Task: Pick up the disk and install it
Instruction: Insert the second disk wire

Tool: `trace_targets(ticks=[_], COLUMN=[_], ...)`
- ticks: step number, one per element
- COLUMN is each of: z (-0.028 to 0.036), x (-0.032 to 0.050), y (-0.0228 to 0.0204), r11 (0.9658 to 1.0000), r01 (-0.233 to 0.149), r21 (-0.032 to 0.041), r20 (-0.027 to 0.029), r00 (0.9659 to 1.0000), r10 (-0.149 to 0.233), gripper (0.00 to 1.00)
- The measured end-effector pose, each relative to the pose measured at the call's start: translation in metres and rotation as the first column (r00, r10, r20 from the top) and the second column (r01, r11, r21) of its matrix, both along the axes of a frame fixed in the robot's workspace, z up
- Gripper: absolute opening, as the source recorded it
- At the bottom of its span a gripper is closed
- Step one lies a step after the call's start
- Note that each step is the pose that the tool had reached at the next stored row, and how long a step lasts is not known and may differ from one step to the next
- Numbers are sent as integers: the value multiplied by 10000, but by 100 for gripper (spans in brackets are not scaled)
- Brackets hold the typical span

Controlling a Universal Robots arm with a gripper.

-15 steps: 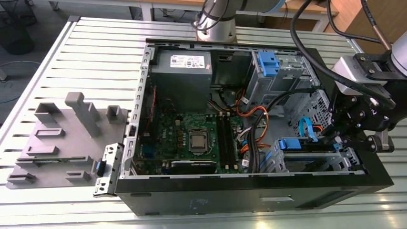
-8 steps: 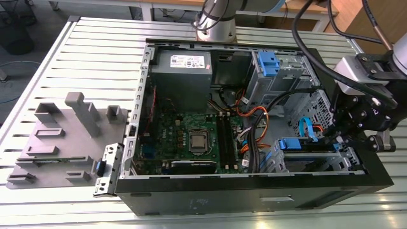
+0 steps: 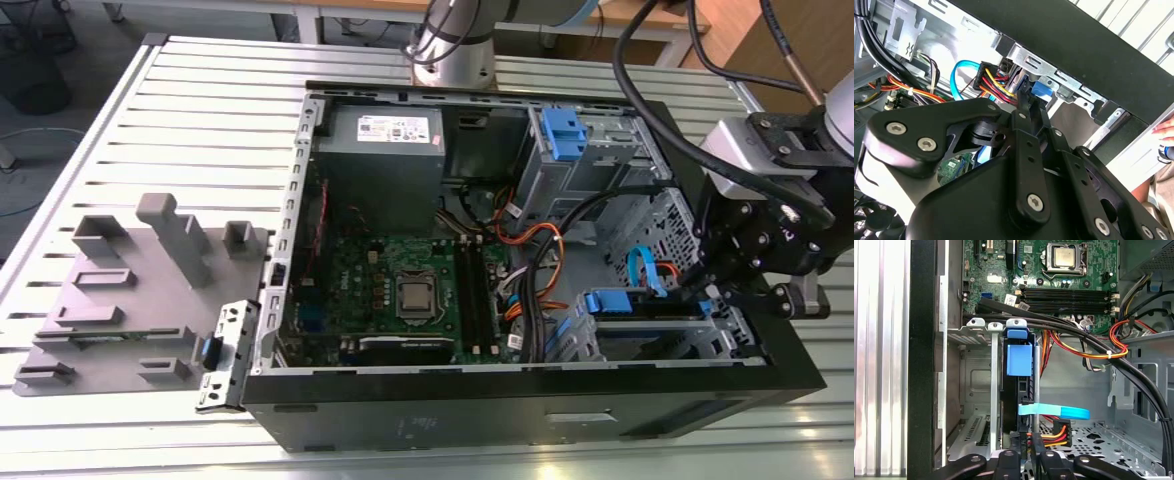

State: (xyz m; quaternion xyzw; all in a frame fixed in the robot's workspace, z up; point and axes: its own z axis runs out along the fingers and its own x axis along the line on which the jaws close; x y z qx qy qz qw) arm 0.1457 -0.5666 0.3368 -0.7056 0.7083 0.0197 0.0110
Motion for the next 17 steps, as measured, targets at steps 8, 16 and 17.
trace_targets(ticks=[8, 16, 17], z=[-2, 27, 32], x=[0, 0, 0], y=[0, 0, 0], r11=[10000, 10000, 10000], r01=[0, 0, 0], r21=[0, -18, -25], r20=[0, 0, 0], r00=[10000, 10000, 10000], r10=[0, 0, 0], gripper=[16, 16, 16])
